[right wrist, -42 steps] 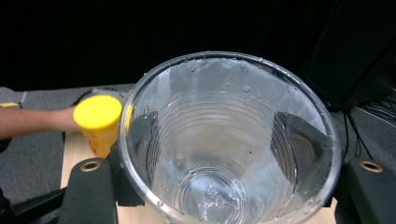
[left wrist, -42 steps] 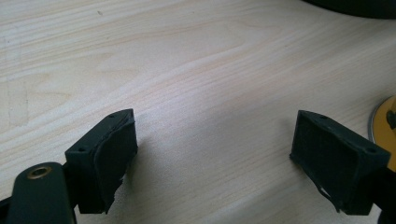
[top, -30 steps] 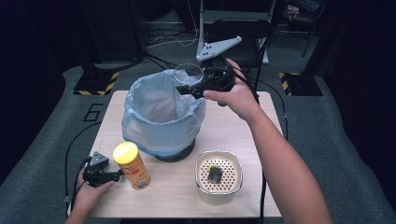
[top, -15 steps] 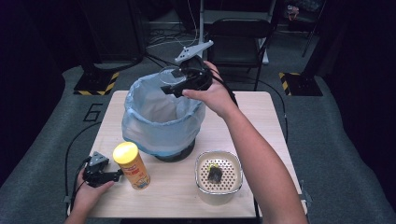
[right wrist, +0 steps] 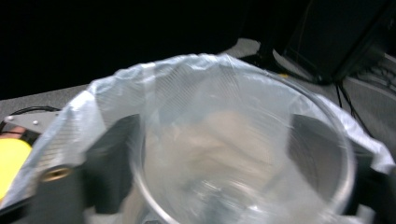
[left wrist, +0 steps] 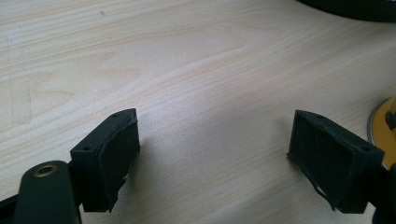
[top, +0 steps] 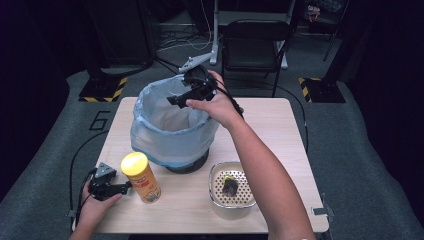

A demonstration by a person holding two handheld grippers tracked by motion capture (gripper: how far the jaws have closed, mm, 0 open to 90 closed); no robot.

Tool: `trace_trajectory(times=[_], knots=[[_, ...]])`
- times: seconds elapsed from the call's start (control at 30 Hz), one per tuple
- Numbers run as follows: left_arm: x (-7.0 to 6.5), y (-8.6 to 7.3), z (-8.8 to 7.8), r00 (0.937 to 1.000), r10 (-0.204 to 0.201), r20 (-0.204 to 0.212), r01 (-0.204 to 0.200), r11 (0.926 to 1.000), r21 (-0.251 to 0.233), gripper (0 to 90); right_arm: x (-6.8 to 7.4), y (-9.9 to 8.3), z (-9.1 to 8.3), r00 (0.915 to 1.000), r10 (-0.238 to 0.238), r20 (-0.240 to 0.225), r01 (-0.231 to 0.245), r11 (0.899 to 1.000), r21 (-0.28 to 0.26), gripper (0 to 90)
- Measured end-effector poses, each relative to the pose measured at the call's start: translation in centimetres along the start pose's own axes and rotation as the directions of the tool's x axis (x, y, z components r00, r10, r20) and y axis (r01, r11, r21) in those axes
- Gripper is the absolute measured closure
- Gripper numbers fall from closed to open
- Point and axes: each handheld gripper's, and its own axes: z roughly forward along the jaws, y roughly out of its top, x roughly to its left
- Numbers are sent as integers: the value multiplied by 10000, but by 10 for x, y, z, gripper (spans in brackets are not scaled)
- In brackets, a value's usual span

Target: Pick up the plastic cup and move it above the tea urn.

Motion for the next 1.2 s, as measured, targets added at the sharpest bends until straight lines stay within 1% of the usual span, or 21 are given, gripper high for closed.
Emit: trace_trajectory(times=[0.07,0.1,0.17,0.2,0.3,0.4,0.43,0.5,0.53,0.57,0.63,0.77,0.8,0.87,0.9,0.97,1.07,1.1,1.13,1.17,1.2], knots=[[0,0,0,10000,-51,40,51,10000,-51,160,-1,-2,3,9999,114,112,-116,9998,177,77],[0,0,0,9996,-230,169,229,9997,18,151,-1,-3,4,9998,138,129,-141,9997,215,72],[3,1,-2,9997,-128,191,126,9999,78,151,0,-4,4,9998,195,50,-196,9995,239,70],[4,1,-1,9991,-323,279,323,9995,7,151,1,-5,5,9998,189,85,-191,9995,269,69],[4,1,-4,9984,-511,228,515,9985,-190,151,3,-5,3,9998,193,26,-193,9996,195,74],[7,2,-8,9985,-471,276,477,9986,-209,151,7,-7,-7,9999,36,-104,-36,10000,-47,107],[8,2,-9,9978,-598,290,608,9975,-361,152,7,-9,-11,9999,-17,-106,15,9999,-124,138],[9,3,-13,9974,-654,312,663,9974,-279,152,7,-12,-20,9999,24,-134,-27,9998,-196,142],[10,4,-15,9975,-661,262,672,9968,-423,154,6,-14,-24,10000,21,-71,-23,9997,-250,144],[9,5,-17,9958,-858,316,873,9949,-509,154,6,-17,-29,9999,82,-71,-84,9996,-268,147],[11,7,-22,9943,-952,489,983,9930,-653,154,5,-22,-39,9999,62,-92,-66,9993,-364,162],[10,14,-34,9932,-911,731,971,9918,-834,154,7,-33,-64,9999,111,3,-111,9982,-596,193],[8,15,-37,9930,-898,772,978,9895,-1068,154,8,-36,-70,9999,166,43,-163,9981,-589,195],[8,19,-47,9945,-611,847,702,9915,-1094,154,8,-43,-82,9997,112,231,-97,9981,-615,195],[6,22,-51,9934,-659,942,774,9893,-1238,154,8,-47,-88,9993,121,346,-102,9985,-541,194],[3,27,-61,9933,-524,1034,676,9864,-1501,154,9,-56,-99,9985,150,532,-121,9985,-536,194],[-2,34,-76,9909,-302,1313,508,9864,-1561,154,9,-72,-116,9973,158,715,-113,9980,-625,194],[-4,36,-80,9920,-158,1256,363,9860,-1626,154,9,-78,-121,9970,205,750,-157,9977,-652,191],[-5,39,-85,9911,-143,1325,357,9864,-1605,154,9,-84,-125,9965,271,786,-219,9975,-665,187],[-6,41,-88,9893,-192,1448,454,9827,-1798,154,9,-90,-129,9958,296,872,-239,9976,-654,185],[-7,43,-92,9877,-121,1560,397,9837,-1752,154,10,-95,-132,9944,493,940,-437,9972,-602,180]])
